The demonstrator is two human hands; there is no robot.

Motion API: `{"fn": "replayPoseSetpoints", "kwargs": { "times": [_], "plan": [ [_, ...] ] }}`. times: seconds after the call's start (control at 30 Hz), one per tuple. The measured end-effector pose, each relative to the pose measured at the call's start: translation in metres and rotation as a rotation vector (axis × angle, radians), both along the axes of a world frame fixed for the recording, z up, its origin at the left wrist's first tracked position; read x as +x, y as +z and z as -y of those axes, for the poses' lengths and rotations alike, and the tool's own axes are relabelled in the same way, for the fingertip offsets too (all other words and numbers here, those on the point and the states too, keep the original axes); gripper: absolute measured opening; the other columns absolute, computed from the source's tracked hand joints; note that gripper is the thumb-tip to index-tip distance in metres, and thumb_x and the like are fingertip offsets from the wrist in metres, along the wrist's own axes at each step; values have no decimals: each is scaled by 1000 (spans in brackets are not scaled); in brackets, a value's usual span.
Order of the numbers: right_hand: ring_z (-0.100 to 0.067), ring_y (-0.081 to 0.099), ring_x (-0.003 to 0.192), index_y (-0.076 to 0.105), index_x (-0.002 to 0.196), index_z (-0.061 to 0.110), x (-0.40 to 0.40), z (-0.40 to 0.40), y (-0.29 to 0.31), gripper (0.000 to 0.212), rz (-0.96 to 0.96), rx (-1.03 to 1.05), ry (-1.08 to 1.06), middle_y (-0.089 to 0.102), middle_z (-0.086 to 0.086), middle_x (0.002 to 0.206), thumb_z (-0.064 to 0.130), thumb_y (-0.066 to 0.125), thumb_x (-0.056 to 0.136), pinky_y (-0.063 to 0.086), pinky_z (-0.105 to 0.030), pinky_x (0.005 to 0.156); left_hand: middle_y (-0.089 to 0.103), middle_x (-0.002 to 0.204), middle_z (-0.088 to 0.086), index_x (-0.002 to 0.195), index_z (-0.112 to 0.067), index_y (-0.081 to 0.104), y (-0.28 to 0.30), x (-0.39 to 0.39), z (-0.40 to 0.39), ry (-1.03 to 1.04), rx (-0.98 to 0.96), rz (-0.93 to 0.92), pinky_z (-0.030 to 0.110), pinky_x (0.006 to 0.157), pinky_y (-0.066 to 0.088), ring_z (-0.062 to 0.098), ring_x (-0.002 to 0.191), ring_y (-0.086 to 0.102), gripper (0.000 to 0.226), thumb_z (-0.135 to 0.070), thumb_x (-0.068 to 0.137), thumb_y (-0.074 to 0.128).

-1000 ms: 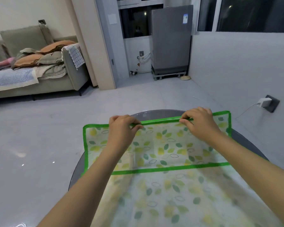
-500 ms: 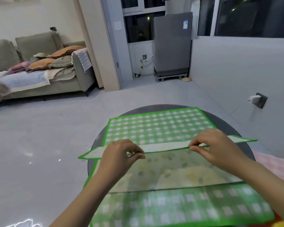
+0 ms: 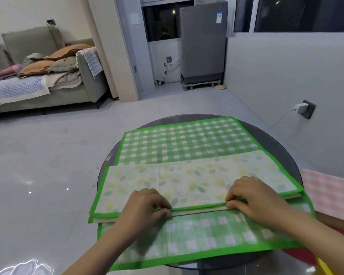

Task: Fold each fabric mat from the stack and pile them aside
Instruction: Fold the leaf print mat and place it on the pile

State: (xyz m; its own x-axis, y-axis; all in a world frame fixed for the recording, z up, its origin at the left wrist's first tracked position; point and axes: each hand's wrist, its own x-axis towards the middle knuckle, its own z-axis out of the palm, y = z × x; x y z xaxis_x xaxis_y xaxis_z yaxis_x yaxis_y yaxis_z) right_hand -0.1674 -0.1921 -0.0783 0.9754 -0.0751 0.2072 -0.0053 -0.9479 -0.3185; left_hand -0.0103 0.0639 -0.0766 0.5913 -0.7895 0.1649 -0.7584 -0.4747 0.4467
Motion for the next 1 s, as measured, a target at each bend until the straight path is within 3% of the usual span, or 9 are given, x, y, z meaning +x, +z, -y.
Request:
{"fn": "replayPoseSetpoints", "kwargs": {
  "times": [0.17,0.23,0.4,0.5,0.6,0.67,0.77,0.87,1.0],
  "plan": [
    [0,48,88,67,86,34,1,1,3,13,-62,-1,0,55,22,82,46,62,84,30,-14,84,59,72,-22,76,-36,73,6,5,2,-21,64,-47,26,84,42,-6,73,53,45,-71,55,52],
    [1,47,90,66,86,35,4,1,8,14,-93,-8,3,57,20,84,48,60,84,31,-15,87,62,74,-20,71,-39,69,9,6,7,-34,96,-64,25,88,37,-4,74,54,44,-74,53,48],
    [-1,47,95,66,94,32,25,-1,17,20,-101,-3,-19,60,17,94,48,56,87,35,-17,87,63,78,-17,76,-33,71,12,13,31,-40,13,-56,33,88,44,0,71,57,18,-51,77,66],
    [-5,48,106,64,108,32,44,-1,17,28,-75,-4,-44,59,16,107,48,53,88,38,-24,94,60,99,-17,92,-36,70,10,19,53,-11,-34,-1,32,96,38,0,92,54,14,-42,88,58],
    [-7,44,120,53,126,32,65,-4,15,37,-74,-34,-63,54,15,127,47,46,93,33,-23,101,55,125,-9,117,-27,64,3,24,79,22,-19,49,29,101,31,9,116,50,27,-35,95,49],
    [-9,36,131,42,137,31,78,-7,13,42,-97,-48,-87,43,12,142,44,39,97,26,-25,107,46,142,0,131,-21,54,-1,26,95,67,2,56,31,107,29,16,129,43,36,-31,99,42],
    [-9,18,142,27,146,29,96,-13,9,48,-116,-46,-103,23,7,154,39,32,100,14,-26,113,19,157,5,148,-17,28,-8,26,111,95,101,28,31,117,11,18,145,15,48,-28,101,28],
    [-8,7,144,14,149,22,109,-16,-1,52,-150,-37,-122,14,5,157,37,26,101,4,-26,116,2,160,2,152,-16,6,-20,25,119,94,229,38,35,119,-4,15,147,-3,55,-34,101,13],
    [-7,-5,144,4,150,22,112,-12,-21,54,-230,-88,-147,1,6,158,39,16,101,-6,-29,117,-6,160,-1,152,-18,-1,-30,27,118,113,315,95,36,119,-10,12,146,-10,63,-41,93,2]
  ]
}}
